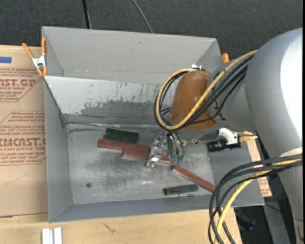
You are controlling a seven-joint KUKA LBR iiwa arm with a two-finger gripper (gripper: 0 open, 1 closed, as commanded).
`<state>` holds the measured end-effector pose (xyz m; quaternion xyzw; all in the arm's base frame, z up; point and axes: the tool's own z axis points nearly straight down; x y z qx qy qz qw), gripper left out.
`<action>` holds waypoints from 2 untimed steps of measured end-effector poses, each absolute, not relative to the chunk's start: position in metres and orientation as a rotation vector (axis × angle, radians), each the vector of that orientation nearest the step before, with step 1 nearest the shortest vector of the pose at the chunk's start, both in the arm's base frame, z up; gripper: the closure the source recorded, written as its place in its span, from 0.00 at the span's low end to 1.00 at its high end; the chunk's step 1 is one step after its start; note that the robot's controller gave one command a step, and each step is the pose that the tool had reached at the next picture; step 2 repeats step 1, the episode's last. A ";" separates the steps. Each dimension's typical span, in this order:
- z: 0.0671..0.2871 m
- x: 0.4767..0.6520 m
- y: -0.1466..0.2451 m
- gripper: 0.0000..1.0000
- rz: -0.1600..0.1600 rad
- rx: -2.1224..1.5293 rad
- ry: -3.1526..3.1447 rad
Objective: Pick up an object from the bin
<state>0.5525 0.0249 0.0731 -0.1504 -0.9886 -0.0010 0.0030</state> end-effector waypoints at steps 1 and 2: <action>0.262 0.572 0.019 1.00 -0.004 -0.460 -3.118; 0.262 0.572 0.019 1.00 -0.004 -0.460 -3.118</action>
Offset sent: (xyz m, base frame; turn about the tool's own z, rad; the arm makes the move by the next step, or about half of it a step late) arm 0.0000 0.0000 0.0000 0.0000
